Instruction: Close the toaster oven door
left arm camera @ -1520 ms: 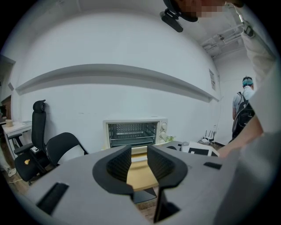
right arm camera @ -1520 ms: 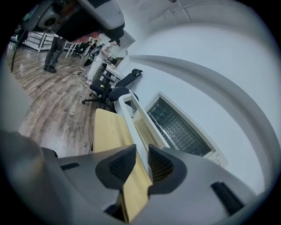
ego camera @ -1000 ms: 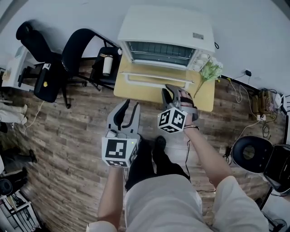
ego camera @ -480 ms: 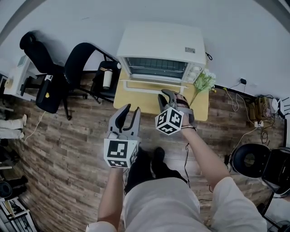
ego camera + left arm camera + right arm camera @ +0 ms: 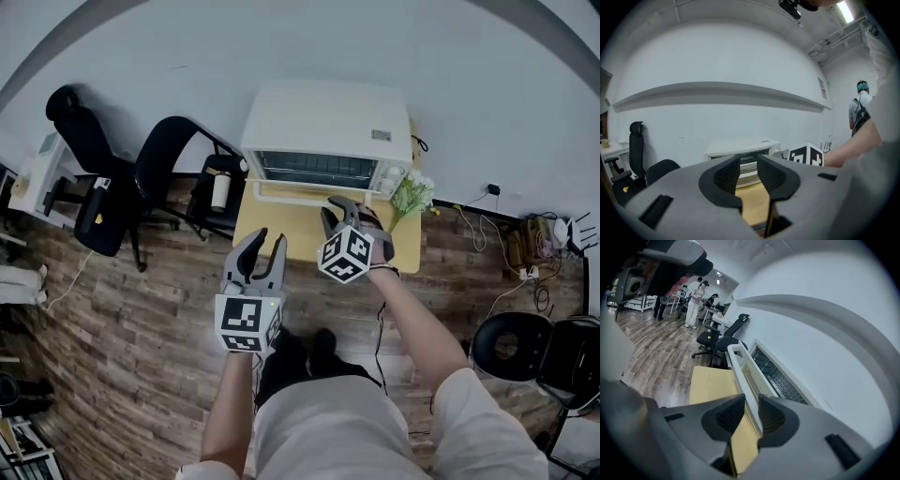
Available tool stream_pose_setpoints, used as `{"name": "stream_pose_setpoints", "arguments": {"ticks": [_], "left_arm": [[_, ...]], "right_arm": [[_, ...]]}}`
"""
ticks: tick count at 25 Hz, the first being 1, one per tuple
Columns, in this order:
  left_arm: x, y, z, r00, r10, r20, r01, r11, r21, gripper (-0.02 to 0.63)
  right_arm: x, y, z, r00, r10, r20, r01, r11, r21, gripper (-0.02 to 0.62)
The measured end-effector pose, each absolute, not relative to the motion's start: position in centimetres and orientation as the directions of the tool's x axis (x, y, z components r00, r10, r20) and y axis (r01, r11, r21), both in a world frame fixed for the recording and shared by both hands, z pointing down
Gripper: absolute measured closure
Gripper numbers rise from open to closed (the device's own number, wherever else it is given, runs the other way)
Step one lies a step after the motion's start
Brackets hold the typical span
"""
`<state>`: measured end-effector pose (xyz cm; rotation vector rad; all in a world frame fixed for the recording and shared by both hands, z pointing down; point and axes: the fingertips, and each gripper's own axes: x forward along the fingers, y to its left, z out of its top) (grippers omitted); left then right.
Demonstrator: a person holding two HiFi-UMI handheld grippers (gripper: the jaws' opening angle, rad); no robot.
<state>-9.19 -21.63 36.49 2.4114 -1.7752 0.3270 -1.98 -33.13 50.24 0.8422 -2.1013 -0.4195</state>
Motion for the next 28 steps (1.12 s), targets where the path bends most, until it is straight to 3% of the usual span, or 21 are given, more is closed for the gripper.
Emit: {"name": "stream_pose_setpoints", "arguments": {"ticks": [28], "left_arm": [[-10.7,-24.8,34.3,0.273,-0.938,0.211,-0.958,-0.284,-0.023,0.511]], "right_arm": [[-2.0,-38.0,48.1,-0.461,-0.652,0.602,-0.442,0.757,0.482,0.502]]}}
